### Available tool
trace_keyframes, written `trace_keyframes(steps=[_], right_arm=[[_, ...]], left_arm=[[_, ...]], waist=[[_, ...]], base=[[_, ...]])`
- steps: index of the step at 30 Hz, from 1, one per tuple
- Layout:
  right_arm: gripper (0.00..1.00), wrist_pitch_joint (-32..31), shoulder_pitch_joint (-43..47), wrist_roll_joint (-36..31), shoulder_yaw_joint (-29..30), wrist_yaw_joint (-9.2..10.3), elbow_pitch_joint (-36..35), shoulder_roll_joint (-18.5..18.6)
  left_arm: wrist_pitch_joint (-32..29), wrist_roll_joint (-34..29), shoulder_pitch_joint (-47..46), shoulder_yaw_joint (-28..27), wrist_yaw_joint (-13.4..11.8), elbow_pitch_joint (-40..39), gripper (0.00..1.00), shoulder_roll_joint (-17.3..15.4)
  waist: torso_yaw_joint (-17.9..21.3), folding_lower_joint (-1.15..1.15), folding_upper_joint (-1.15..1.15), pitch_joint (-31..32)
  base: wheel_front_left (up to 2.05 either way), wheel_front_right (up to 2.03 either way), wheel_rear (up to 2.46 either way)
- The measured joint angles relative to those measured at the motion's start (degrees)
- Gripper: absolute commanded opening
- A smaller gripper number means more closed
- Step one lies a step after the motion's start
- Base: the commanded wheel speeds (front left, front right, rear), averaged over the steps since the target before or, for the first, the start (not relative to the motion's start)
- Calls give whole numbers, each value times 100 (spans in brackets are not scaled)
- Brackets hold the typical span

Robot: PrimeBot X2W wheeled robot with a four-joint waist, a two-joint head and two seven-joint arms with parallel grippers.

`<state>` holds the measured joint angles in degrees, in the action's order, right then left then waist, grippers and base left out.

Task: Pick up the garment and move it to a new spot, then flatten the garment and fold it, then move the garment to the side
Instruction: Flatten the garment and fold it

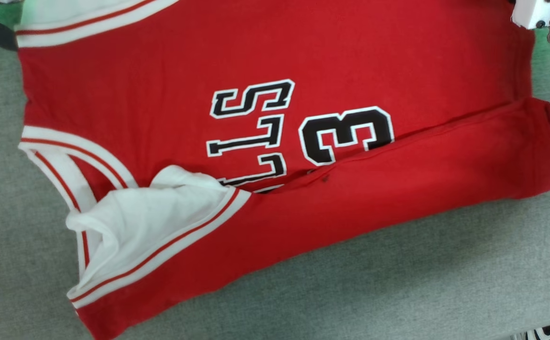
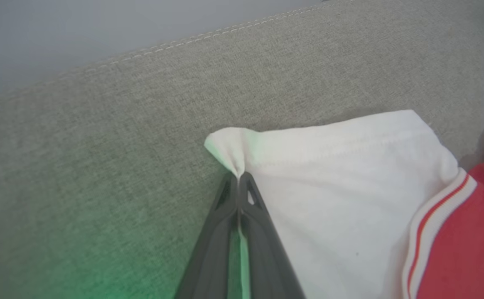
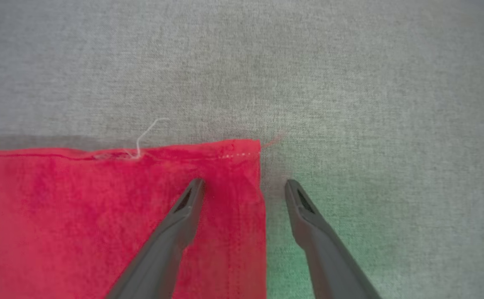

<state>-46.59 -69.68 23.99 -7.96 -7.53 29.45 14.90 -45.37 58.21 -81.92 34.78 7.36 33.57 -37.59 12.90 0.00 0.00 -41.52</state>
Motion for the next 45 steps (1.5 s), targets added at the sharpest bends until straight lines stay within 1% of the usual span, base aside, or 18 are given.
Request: trace_keyframes(steps=[5,6,7,8,9,12,15,18,21,25,30,34,37,39,45], right_arm=[[100,225,-172,-33,4,0,289,44],[93,227,-191,-33,-3,0,331,45],[70,260,-211,-26,0,0,364,51],[40,269,-231,-1,-5,0,396,51],[0,271,-242,25,-20,0,420,52],[0,358,-239,104,-41,0,457,62],[0,534,-142,171,-109,0,446,160],[0,638,112,352,-265,0,346,318],[0,789,409,434,-450,0,179,575],[0,888,919,660,-665,0,-172,845],[0,924,1519,942,-770,0,-826,1177],[0,883,2109,1111,-748,0,-1336,1421],[0,846,2554,1135,-642,0,-1682,1579],[0,784,2883,1180,-552,0,-1890,1604],[0,566,3712,1179,-202,0,-2458,1661]], left_arm=[[49,152,-23,1,22,-20,0,23],[52,189,-21,1,22,-21,0,30],[58,210,-15,10,22,-26,0,30],[73,248,-3,14,22,-35,0,33],[98,304,11,11,22,-37,0,41],[234,442,112,10,21,-102,0,65],[431,642,305,29,20,-227,0,93],[675,970,630,11,20,-406,0,136],[943,1329,974,-27,20,-765,0,103],[1261,1706,1514,-42,20,-1490,0,-110],[1583,2059,2237,-90,20,-2514,0,-426],[1848,2153,2882,-141,20,-3205,0,-736],[2245,1937,3384,-151,20,-3662,0,-951],[2540,1927,3791,-213,-34,-3890,0,-1023],[3120,1945,4881,-266,-244,-4420,0,-1269]], waist=[[-104,0,0,-50],[-123,0,0,-53],[-139,0,0,-53],[-154,0,0,-52],[-169,0,0,-49],[-200,0,0,-13],[-235,0,0,83],[-280,0,0,244],[-337,0,0,458],[-426,0,0,792],[-561,0,0,1205],[-674,0,0,1486],[-748,0,0,1659],[-786,0,0,1757],[-847,0,0,1862]], base=[[0,0,0],[0,0,0],[0,0,0],[0,0,0],[0,0,0],[0,0,0],[0,0,0],[0,0,0],[0,0,0],[0,0,0],[0,0,0],[0,0,0],[0,0,0],[0,0,0],[0,0,0]])
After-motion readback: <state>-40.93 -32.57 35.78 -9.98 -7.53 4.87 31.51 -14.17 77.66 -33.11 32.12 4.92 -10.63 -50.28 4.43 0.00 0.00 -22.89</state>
